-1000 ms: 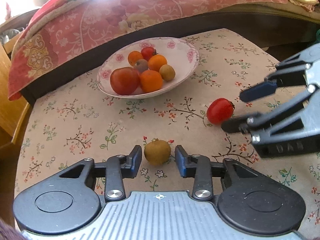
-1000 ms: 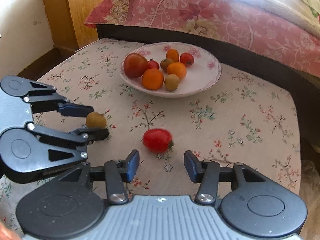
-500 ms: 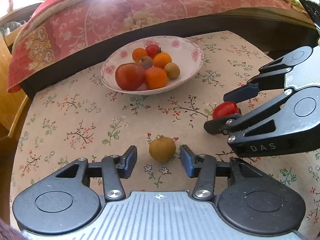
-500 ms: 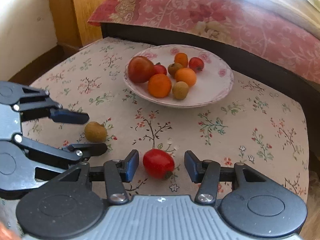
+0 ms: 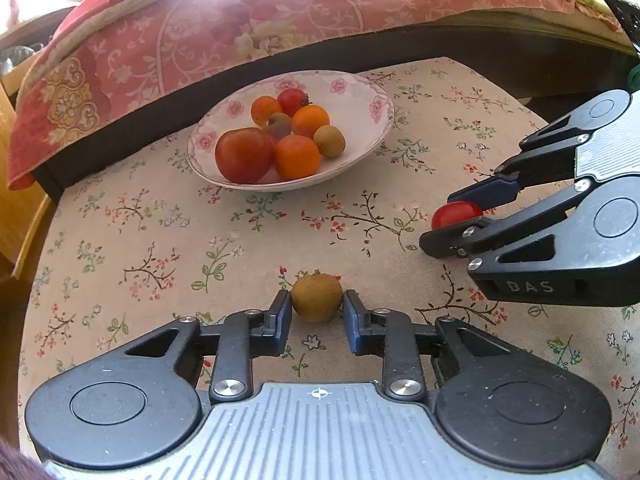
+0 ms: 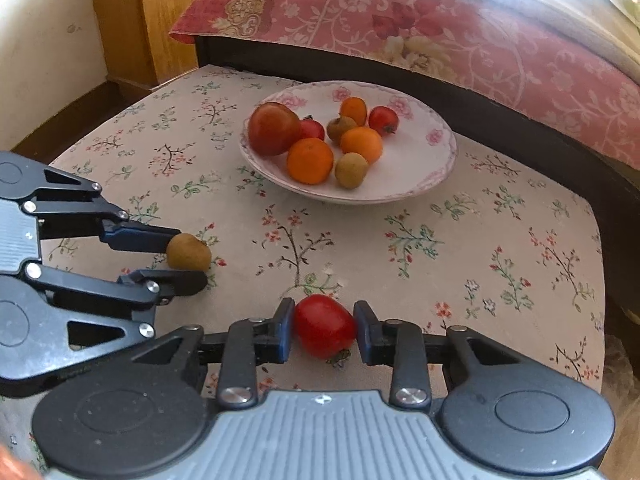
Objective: Organize fruits
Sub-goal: 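Lift the brown fruit with the left tool while the right tool lifts the cherry tomato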
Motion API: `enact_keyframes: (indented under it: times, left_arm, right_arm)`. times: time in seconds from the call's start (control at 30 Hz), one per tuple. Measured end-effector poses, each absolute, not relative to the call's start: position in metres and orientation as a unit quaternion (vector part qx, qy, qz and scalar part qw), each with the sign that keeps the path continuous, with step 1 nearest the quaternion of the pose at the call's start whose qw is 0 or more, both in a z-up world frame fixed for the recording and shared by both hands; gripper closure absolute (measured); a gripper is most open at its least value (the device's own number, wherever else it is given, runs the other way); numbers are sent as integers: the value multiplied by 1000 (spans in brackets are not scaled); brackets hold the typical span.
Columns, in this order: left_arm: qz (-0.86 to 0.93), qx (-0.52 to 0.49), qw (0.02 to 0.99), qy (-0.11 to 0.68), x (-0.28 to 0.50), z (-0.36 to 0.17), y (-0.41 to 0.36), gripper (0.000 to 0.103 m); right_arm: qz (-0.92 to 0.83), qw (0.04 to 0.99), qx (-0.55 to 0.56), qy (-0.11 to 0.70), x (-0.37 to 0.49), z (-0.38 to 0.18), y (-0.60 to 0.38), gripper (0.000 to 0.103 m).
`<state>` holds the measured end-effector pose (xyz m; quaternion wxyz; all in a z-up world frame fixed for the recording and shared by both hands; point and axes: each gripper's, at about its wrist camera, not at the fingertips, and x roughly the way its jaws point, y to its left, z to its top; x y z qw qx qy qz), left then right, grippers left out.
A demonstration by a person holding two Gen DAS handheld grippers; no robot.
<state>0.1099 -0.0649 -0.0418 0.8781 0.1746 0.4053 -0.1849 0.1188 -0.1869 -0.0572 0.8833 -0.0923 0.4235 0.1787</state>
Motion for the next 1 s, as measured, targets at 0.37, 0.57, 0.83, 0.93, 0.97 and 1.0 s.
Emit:
enact_keyframes:
  times: [0.37,0.57,0.83,0.93,0.97,1.0]
  left_arm:
    - [-185,192,876,401,110,-43,-71,68]
    - [-183,198,875,402,111,-42,-74,68]
    - [-189,211,873,396,108,-42,-80,68]
    - [-196,210,871,398,106,-41,-82,68]
    - [-199,211,870,399,105,-41,-83,68]
    - [-200,214,869,399,104,-41,-85,68]
  right_arm:
    - [179,883,-94,424,117,-57,-188,67]
    - [179,883,-94,424,115,-58,-189,67]
    - [174,882,-97,428,109,-57,-189,68]
    - [168,882,-98,430,109,-56,-189,68]
    - [166,882,-99,430,109,-56,-190,68]
    - [164,882,-99,431,109,-56,-190,68]
